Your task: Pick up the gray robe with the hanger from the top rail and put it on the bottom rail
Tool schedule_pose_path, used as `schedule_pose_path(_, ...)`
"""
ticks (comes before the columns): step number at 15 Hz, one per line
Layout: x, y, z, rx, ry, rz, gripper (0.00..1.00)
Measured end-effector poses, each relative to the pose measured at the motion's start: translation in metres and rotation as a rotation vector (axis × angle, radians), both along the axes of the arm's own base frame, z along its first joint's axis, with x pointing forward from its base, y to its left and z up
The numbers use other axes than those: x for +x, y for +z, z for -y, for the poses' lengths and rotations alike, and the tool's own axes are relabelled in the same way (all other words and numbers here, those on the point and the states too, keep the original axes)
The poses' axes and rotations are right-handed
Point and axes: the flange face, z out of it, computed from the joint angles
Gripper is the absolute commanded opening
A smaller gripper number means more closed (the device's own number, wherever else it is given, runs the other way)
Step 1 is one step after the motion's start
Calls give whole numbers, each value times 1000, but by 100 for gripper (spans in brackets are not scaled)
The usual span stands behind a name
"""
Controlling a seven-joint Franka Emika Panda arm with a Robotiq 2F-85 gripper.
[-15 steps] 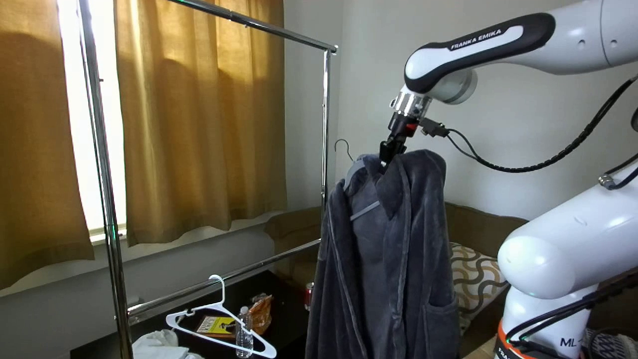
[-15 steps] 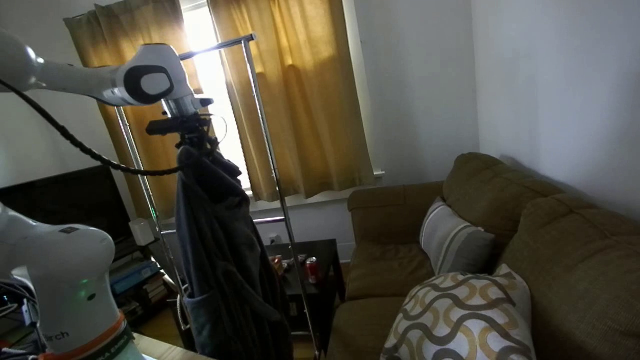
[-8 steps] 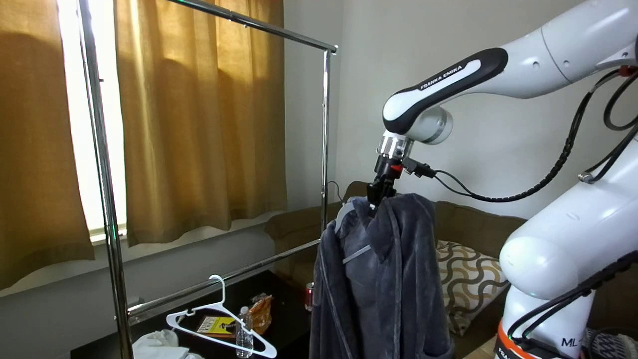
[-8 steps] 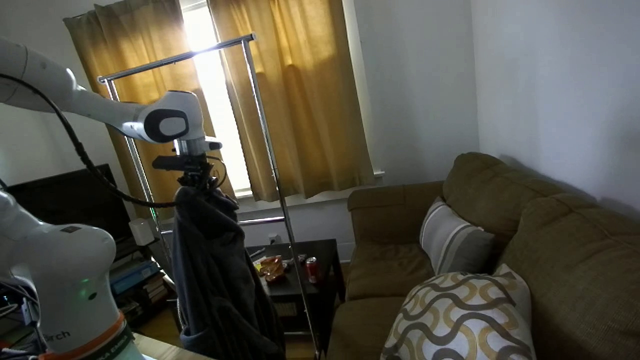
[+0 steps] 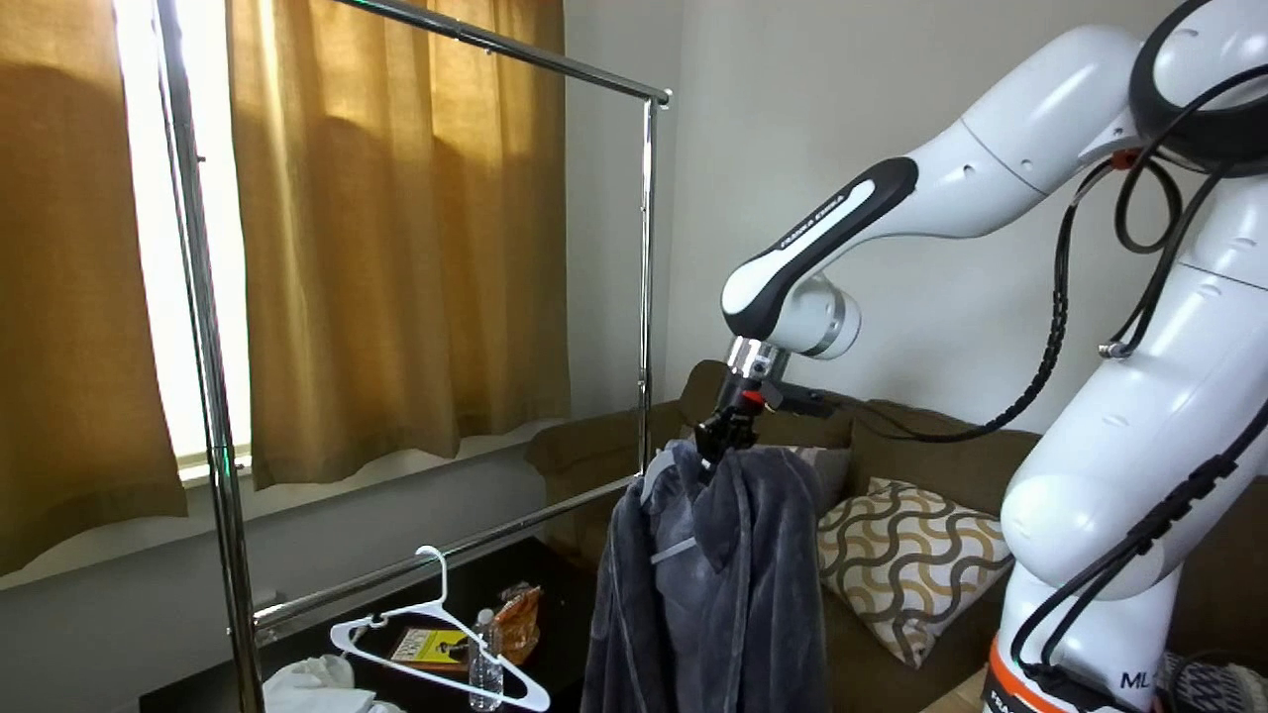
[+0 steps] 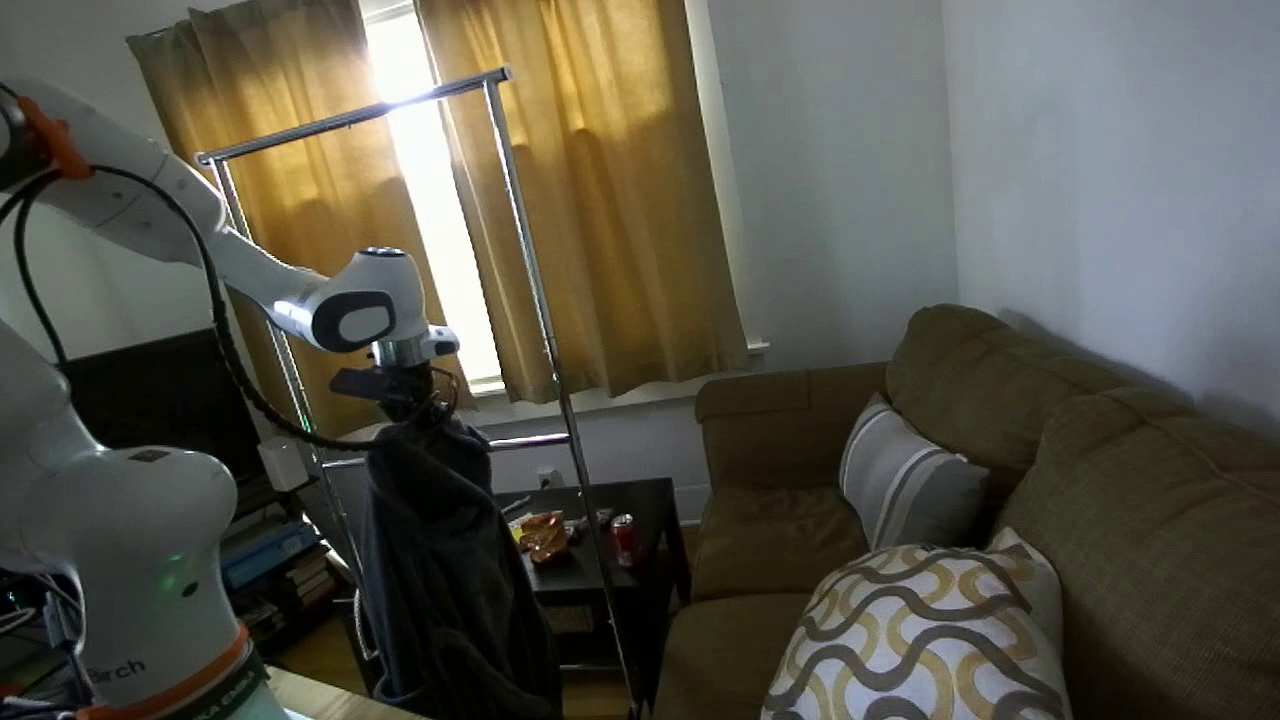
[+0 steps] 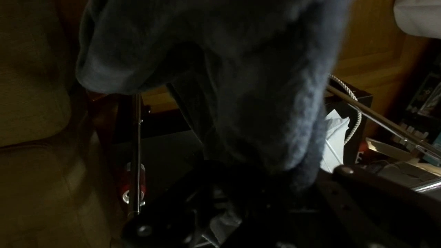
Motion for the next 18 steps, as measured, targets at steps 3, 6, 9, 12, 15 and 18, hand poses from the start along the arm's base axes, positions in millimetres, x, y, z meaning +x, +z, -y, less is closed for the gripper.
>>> schedule_pose_path(3,9,-27,-7,6,-43,-5,2)
schedule_pose_path(6,16,-50,-15,19,-101,-11,2)
schedule_pose_path(9,21,-68,-19,34,-142,-39,2)
schedule_pose_path(12,34,-78,-16,37,-154,-53,2)
schedule_pose_path(15,52,-84,-6,31,-145,-46,2)
schedule_pose_path(18,70,-95,2,19,-123,-45,2)
